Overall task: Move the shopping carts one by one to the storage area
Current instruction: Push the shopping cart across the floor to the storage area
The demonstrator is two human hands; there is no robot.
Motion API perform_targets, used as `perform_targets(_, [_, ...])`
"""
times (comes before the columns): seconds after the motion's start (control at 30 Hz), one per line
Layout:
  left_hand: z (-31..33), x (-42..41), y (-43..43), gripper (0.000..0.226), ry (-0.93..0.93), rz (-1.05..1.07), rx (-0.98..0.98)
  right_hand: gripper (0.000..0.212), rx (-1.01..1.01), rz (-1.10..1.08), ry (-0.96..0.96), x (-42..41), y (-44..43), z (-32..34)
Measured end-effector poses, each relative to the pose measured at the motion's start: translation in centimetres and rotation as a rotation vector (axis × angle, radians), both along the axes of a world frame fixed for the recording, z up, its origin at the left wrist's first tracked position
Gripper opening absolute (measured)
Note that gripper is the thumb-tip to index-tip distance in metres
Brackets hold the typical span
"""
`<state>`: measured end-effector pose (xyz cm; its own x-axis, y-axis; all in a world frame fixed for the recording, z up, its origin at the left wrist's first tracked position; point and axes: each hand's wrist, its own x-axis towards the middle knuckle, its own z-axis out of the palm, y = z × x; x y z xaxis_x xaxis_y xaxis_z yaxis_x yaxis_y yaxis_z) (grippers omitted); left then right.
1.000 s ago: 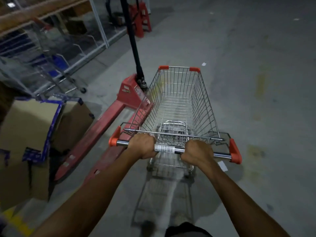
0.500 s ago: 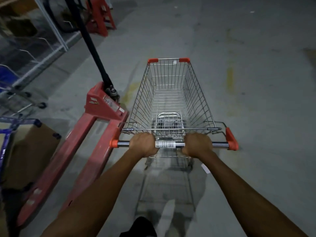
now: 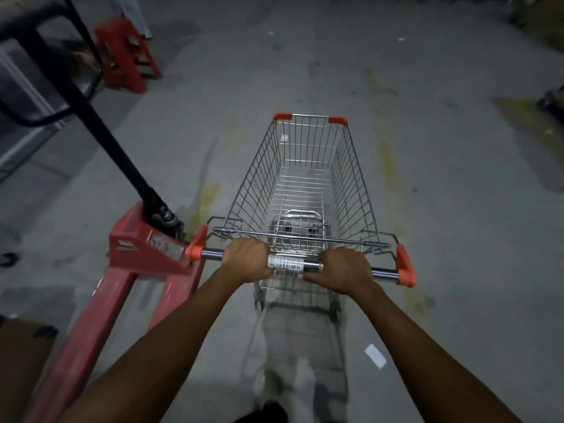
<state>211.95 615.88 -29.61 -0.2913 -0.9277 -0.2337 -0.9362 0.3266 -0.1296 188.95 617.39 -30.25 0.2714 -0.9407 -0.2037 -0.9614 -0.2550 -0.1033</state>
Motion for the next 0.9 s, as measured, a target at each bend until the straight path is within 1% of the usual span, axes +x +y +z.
perform_targets(0.07, [0.1, 1.1, -4.2, 0.042, 0.005, -0.036, -0.002, 0.083, -0.041, -0.003, -0.023, 1.0, -3.4, 0.1])
perform_targets(0.2, [0.1, 2.2, -12.2, 0.05, -0.006, -0.101, 0.002, 0.089, -0.069, -0.049, -0.035, 2.4, -10.3, 0.4])
perform_targets(0.33, [-0.3, 2.3, -20.7, 0.061, -0.003, -0.178, -0.029, 0.1, -0.093, -0.074, -0.042, 2.1, -18.3, 0.2])
perform_targets(0.4, [-0.2, 2.0, -24.9, 0.065, 0.021, -0.211, -0.051, 0.099, -0.104, -0.073, -0.044, 1.5, -22.6, 0.0])
perform_targets(0.5, [-0.2, 1.4, -31.3, 0.072, 0.051, -0.249, -0.059, 0.088, -0.108, -0.058, -0.02, 0.6, -29.1, -0.1])
perform_targets(0.6, [-0.3, 0.5, -37.5, 0.07, 0.103, -0.274, -0.07, 0.09, -0.11, -0.072, -0.021, -0.4, -36.0, -0.4])
perform_targets(0.67, [-0.3, 0.1, -41.6, 0.063, 0.165, -0.301, -0.061, 0.094, -0.089, -0.083, -0.037, -1.0, -40.3, -0.6])
perform_targets(0.73, [-0.4, -0.3, -45.3, 0.059, 0.178, -0.31, -0.068, 0.101, -0.061, -0.08, -0.049, -1.4, -44.6, -0.7])
perform_targets(0.83, [-0.9, -0.5, -51.1, 0.064, 0.194, -0.287, -0.094, 0.108, -0.034, -0.074, -0.028, -1.8, -50.8, -0.5])
perform_targets(0.9, [-1.1, -0.6, -54.7, 0.06, 0.212, -0.266, -0.075, 0.109, -0.015, -0.057, -0.025, -1.9, -54.6, -0.3])
